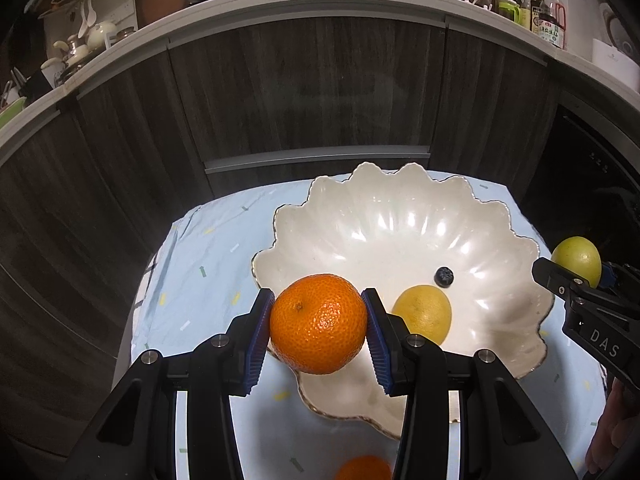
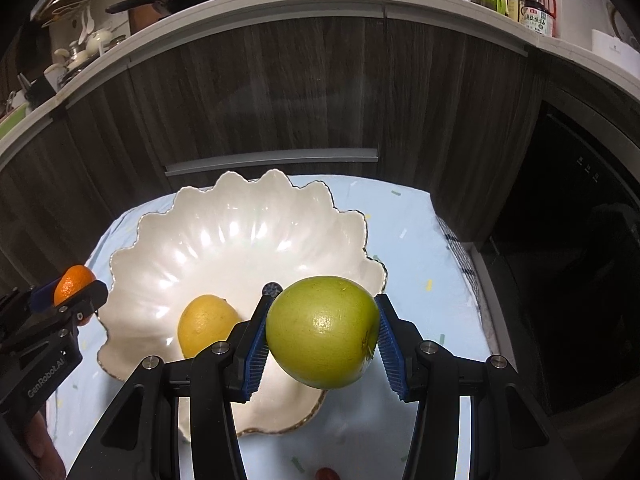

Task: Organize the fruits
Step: 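Carry the mandarin and green apple over the white bowl with both tools, then open both tools to drop the mandarin and green apple into the bowl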

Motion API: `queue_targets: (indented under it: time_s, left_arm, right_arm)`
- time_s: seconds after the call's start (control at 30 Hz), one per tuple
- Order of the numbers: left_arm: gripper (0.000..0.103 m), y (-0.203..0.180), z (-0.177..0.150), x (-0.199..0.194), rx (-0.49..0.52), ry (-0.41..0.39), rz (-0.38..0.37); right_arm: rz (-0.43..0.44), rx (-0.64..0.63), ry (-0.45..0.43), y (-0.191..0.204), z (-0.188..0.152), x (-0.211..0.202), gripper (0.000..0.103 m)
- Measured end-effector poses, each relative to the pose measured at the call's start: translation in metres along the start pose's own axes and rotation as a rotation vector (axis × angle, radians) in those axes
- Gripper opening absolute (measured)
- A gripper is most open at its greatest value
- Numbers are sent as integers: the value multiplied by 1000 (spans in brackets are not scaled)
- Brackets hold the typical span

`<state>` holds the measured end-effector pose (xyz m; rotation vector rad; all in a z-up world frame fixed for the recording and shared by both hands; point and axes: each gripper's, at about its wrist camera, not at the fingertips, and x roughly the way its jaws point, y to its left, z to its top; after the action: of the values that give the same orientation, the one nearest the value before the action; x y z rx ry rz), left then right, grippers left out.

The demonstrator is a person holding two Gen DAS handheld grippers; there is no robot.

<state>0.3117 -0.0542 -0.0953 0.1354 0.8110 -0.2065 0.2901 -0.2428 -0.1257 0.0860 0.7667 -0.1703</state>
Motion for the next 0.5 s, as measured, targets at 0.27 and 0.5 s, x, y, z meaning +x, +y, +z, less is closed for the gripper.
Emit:
queue_targets:
  time_s: [0.27,0.5]
  left_arm:
    - [44,3,1,14,-2,25,-6]
    - [44,2,-2,23,8,51,-9]
  right_arm:
    - [11,13,23,3,1,13,50]
    - [6,-3,50,5,-2,23,50]
